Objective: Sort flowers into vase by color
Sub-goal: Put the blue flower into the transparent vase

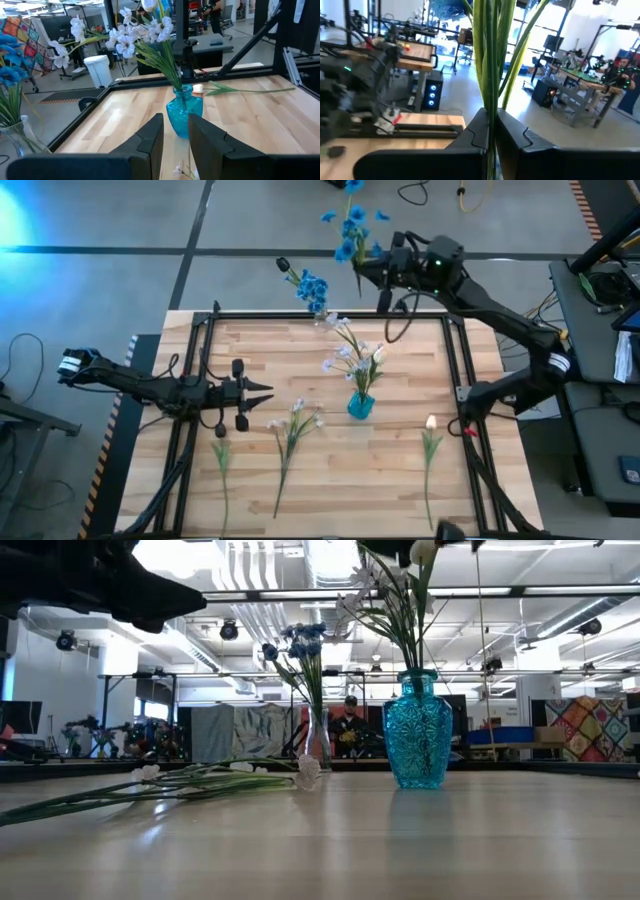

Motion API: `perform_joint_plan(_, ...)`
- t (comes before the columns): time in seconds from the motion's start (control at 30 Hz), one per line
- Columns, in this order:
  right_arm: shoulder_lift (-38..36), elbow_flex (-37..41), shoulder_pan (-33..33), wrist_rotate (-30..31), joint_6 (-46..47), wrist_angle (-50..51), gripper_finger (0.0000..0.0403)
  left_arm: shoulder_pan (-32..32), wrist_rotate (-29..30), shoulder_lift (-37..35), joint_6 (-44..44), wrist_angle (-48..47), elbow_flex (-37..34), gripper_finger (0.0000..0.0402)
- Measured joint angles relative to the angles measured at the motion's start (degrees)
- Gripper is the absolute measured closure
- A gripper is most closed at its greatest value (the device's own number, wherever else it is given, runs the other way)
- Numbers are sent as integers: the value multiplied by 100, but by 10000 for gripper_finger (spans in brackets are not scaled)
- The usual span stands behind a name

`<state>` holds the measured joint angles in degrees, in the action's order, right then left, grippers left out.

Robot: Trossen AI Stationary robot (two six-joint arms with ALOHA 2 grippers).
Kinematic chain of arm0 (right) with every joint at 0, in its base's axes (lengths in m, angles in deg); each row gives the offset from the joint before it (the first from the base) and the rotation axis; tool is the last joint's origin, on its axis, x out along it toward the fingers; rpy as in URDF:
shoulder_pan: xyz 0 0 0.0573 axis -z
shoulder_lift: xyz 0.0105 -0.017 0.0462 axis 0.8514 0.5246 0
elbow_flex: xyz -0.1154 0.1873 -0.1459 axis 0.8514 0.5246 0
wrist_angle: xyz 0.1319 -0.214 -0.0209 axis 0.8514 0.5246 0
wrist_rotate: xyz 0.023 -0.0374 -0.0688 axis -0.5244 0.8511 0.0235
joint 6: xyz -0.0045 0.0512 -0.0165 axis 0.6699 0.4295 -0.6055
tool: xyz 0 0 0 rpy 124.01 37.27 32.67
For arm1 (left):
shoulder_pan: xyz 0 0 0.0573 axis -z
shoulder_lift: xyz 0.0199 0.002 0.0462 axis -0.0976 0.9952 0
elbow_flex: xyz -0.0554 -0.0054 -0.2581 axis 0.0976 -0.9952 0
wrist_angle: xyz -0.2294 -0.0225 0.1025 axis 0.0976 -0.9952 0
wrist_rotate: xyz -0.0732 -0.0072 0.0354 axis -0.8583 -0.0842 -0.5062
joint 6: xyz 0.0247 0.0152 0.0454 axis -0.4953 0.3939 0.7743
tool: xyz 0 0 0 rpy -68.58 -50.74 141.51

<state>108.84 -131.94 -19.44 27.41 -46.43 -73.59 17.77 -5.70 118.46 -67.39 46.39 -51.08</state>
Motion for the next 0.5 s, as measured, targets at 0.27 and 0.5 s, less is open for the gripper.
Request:
perform_joint_plan(0.27,646,1115,1013,-1047,888,-2644,393,0,-2,-17,-60,50,-1,326)
perform_joint_plan(0.5,1665,1963,1134,-1100,1777,-5267,393,-2,0,-17,-61,49,-2,326)
